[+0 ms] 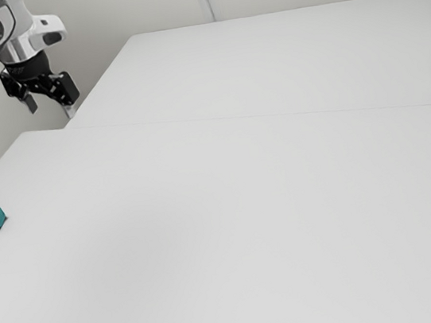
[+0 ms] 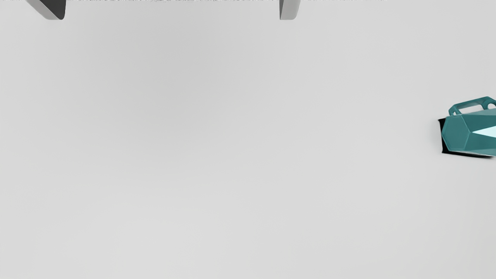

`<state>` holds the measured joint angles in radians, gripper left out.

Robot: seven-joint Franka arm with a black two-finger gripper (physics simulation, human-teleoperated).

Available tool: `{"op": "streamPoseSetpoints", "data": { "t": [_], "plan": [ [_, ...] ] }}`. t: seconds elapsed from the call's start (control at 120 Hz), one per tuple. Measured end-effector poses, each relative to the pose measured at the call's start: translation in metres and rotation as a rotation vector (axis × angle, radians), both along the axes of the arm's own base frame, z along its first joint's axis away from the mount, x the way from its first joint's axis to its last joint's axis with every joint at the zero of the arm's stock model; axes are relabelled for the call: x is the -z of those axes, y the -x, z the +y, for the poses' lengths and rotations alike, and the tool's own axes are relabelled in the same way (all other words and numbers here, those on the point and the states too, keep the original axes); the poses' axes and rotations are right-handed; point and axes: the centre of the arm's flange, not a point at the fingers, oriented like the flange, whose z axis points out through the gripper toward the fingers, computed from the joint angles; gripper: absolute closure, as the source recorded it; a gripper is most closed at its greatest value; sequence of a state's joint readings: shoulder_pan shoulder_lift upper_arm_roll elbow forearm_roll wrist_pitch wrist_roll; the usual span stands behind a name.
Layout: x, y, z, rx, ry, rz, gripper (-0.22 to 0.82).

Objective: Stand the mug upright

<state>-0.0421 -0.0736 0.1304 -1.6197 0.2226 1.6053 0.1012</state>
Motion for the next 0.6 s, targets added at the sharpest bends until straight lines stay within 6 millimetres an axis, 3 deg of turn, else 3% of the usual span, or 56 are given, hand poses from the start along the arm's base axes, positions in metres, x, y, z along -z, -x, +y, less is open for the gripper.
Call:
{"op": "streamPoseSetpoints", "data": {
  "t": [0.375, 0.475, 0.6],
  "plan": [
    [-0.004, 0.012, 0.014, 0.013, 0.002, -0.017, 0.00],
    [-0.005, 0.017, 0.049, -0.047, 0.010, -0.035, 0.00],
    [-0.001, 0.040, 0.124, -0.200, 0.079, -0.054, 0.00]
  ]
}}
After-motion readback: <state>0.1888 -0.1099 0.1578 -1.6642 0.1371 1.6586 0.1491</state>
